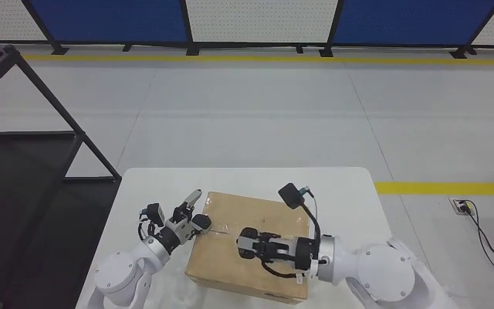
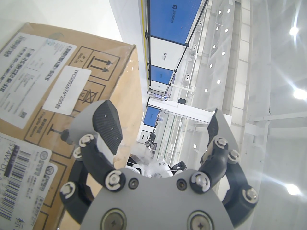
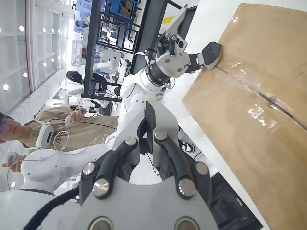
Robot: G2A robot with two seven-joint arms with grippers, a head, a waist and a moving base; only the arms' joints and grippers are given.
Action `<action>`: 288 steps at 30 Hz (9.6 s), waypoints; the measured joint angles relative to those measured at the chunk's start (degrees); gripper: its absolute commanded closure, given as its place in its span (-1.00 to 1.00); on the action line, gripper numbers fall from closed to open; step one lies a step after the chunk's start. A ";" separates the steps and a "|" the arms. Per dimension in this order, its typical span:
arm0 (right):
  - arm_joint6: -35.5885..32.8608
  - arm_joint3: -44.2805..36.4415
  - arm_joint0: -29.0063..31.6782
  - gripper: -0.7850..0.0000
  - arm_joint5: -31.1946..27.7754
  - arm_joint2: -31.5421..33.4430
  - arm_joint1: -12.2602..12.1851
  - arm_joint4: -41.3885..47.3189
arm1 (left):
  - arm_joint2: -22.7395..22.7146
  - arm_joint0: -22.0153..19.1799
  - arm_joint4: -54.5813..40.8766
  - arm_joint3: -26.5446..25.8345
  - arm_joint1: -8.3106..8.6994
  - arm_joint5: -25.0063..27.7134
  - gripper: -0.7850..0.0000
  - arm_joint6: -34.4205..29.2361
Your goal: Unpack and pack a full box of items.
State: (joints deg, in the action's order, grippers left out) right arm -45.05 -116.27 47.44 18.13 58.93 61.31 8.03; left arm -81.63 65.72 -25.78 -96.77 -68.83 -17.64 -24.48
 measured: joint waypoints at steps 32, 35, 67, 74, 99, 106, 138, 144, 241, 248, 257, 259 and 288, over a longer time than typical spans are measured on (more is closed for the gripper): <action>8.38 -1.27 -7.77 1.00 3.21 -7.25 4.42 9.39 | 0.00 0.00 0.00 0.00 0.00 0.00 -1.00 0.00; 9.37 -1.37 -7.94 1.00 4.00 -7.35 4.64 9.79 | 0.00 0.00 0.00 0.00 0.00 0.00 -1.00 0.00; 13.86 -1.69 -4.74 1.00 6.21 -4.61 5.76 17.05 | -0.93 2.79 -1.63 -2.64 -0.01 3.47 -1.00 1.91; 14.66 -1.87 -4.33 1.00 7.26 -4.24 6.08 17.78 | -1.20 3.37 -2.92 -3.17 -0.10 5.18 -1.00 2.50; 17.71 -4.97 0.16 1.00 7.59 -0.95 6.65 20.01 | -4.07 3.90 -8.49 -3.28 -0.42 11.14 -1.00 4.47; 17.84 -6.45 2.60 1.00 6.95 0.50 6.59 20.64 | -4.88 4.25 -9.02 -3.55 -0.36 11.16 -1.00 4.25; 24.36 -5.51 2.24 1.00 9.05 -0.05 8.02 23.46 | -5.89 5.00 -8.57 -2.64 0.06 11.76 -1.00 -0.09; 26.06 -5.62 4.34 1.00 8.41 0.99 7.97 23.85 | -5.75 4.75 -8.47 -2.46 0.09 11.94 -1.00 -0.36; 32.53 -9.55 39.99 1.00 5.12 27.52 6.54 32.20 | -6.07 3.71 -8.19 -3.51 0.19 10.95 -1.00 2.22; 32.90 -6.65 38.53 1.00 6.56 27.80 6.55 33.10 | -6.05 3.80 -8.07 -3.64 0.21 10.87 -1.00 2.19; 32.37 -4.34 38.55 1.00 7.31 29.64 6.45 34.70 | -5.89 3.72 -8.04 -3.43 0.22 11.02 -1.00 2.18; 32.12 -4.20 38.69 1.00 7.51 29.77 6.41 34.70 | -5.80 3.64 -8.03 -3.37 0.21 11.06 -1.00 2.24; 28.99 -5.01 38.66 1.00 2.49 28.64 6.24 31.93 | -4.09 4.05 -2.90 -4.11 1.09 6.93 -1.00 -5.22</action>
State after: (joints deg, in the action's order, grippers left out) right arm -16.05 -121.28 86.10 20.61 87.57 67.55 39.96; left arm -85.72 69.76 -28.68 -100.89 -67.74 -10.71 -29.70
